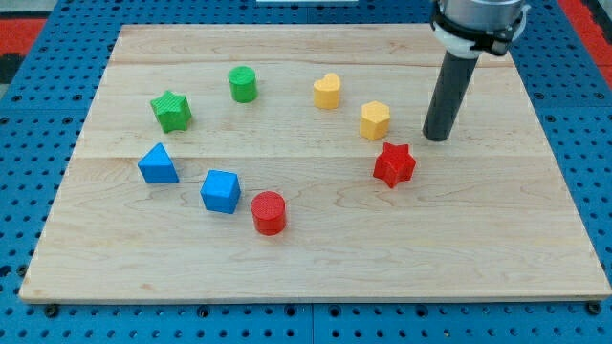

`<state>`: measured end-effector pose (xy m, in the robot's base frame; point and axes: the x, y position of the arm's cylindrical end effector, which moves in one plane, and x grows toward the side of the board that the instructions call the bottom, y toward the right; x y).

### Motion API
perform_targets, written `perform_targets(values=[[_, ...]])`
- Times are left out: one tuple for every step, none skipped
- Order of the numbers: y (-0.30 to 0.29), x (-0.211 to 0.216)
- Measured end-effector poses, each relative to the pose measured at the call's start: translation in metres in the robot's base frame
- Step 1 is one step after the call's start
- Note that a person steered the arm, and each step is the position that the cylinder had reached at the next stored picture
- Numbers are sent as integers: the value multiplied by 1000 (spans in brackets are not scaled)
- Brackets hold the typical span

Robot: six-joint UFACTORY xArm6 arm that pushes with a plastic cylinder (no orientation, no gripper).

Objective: Move the red circle to the red star

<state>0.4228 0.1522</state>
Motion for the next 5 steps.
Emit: perform_targets(values=[[-30,24],[-68,36],[-71,39],[-57,33],[-42,22]])
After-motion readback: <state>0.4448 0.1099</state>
